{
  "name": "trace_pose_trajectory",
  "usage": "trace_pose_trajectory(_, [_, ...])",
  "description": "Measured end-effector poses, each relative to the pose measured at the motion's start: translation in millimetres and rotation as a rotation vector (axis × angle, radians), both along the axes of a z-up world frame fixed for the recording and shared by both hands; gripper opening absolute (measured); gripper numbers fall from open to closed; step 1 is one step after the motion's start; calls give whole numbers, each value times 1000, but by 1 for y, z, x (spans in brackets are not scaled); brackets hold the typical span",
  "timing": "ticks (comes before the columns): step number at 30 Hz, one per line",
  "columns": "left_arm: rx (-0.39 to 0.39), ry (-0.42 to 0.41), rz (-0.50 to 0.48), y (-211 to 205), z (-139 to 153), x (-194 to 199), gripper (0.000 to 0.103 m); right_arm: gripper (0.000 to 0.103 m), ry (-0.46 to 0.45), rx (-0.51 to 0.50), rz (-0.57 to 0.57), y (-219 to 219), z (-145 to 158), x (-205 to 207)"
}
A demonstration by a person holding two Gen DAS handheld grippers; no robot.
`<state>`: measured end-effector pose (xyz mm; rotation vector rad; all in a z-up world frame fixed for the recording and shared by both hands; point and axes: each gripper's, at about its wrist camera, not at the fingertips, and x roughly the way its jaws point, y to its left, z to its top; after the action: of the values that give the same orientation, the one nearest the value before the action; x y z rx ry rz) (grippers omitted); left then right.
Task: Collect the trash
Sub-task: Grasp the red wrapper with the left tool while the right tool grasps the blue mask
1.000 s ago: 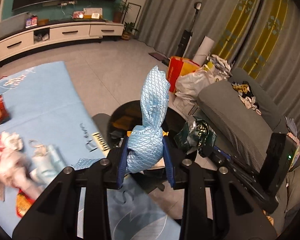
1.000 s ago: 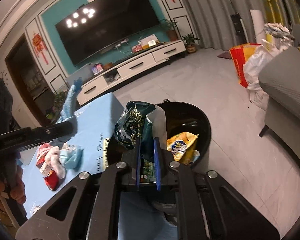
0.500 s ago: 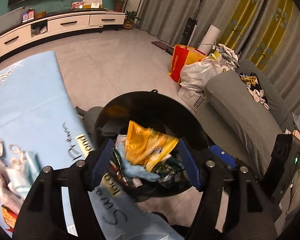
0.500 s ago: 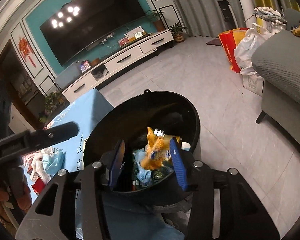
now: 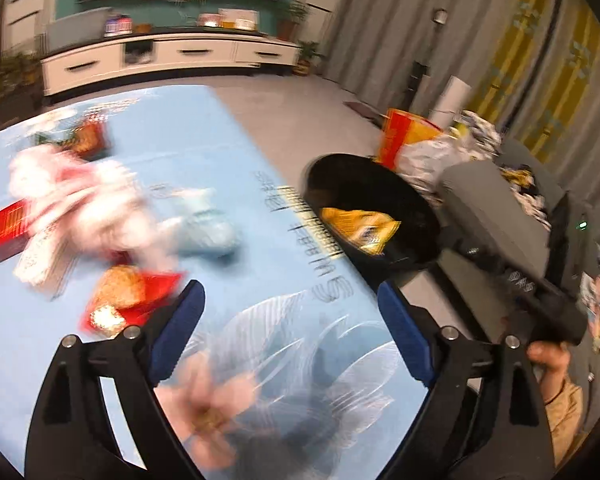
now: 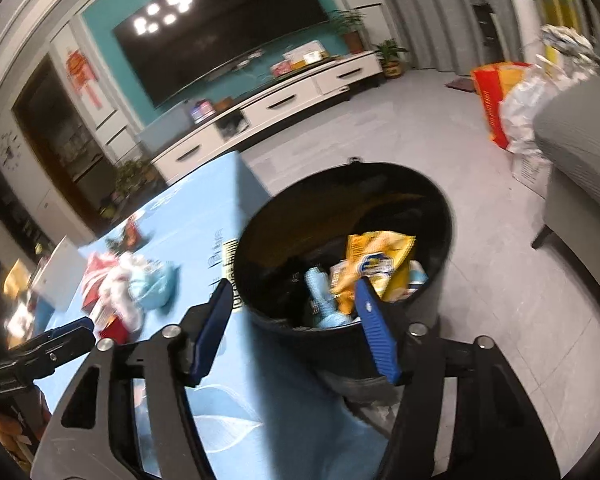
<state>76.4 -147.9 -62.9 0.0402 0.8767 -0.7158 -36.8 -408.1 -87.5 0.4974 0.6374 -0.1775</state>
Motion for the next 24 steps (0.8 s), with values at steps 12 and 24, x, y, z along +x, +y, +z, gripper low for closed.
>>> trace_pose_trajectory(12, [1,69,292,136,-19,-8,91,70,55,-66,247,92,12,25])
trace_pose_trajectory(24, [-10,69,280,151,-29,-16,91,70,103,-112,361,147,9,52])
